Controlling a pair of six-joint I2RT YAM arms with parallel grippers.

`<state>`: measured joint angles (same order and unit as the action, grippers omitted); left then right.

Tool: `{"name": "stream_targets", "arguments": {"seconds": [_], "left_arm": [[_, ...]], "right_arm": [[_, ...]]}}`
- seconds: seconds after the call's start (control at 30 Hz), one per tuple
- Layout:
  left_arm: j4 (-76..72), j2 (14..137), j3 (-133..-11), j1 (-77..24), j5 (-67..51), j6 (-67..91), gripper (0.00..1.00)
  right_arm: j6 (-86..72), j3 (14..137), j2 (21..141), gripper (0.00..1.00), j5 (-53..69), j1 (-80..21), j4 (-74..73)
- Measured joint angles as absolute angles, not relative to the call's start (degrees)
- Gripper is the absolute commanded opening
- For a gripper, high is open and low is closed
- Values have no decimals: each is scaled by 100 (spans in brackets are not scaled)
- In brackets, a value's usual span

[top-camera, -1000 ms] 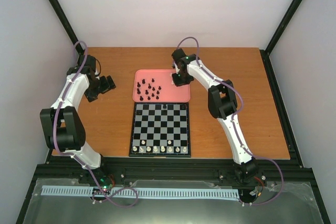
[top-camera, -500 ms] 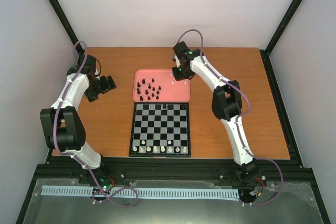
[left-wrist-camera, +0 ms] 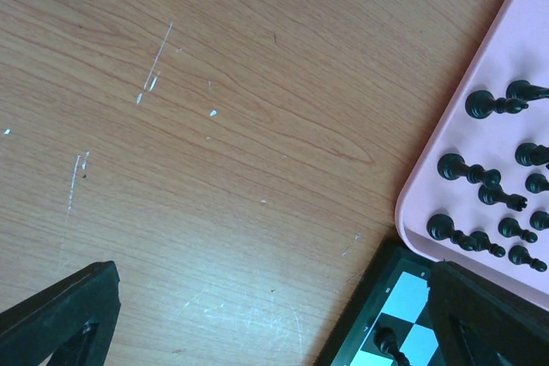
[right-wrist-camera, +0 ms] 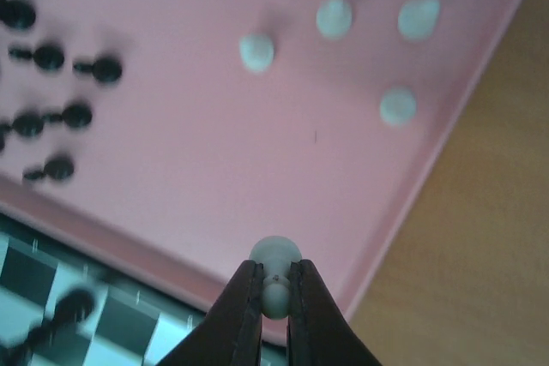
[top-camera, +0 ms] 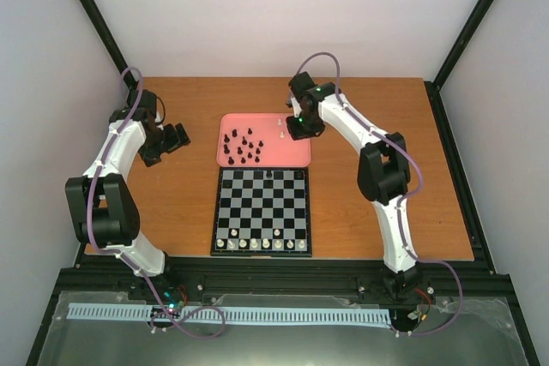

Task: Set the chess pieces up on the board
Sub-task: Place the chess piece on the chessboard.

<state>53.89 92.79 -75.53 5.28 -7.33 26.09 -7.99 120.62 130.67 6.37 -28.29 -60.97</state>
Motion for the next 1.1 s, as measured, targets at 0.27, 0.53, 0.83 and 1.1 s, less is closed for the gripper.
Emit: {"name": "stream_targets", "arguments": {"seconds": [0.27, 0.53, 0.83, 1.1], "left_arm": [[5380, 9279, -7553, 528, -735, 2606, 100], [5360, 9275, -7550, 491, -803, 2609, 100], [5354, 9273, -7548, 410, -840, 2609, 100], [5308, 9264, -7511, 410, -840, 2606, 100]], "right_arm": [[-1022, 10274, 11139, 7, 650, -3280, -6187], [-1409, 7778, 9448, 8, 867, -4167, -6169], [-1457, 7251, 9400, 8, 1092, -4495, -6790], [-1288, 7317, 9581, 9, 1164, -4670, -7111]]}}
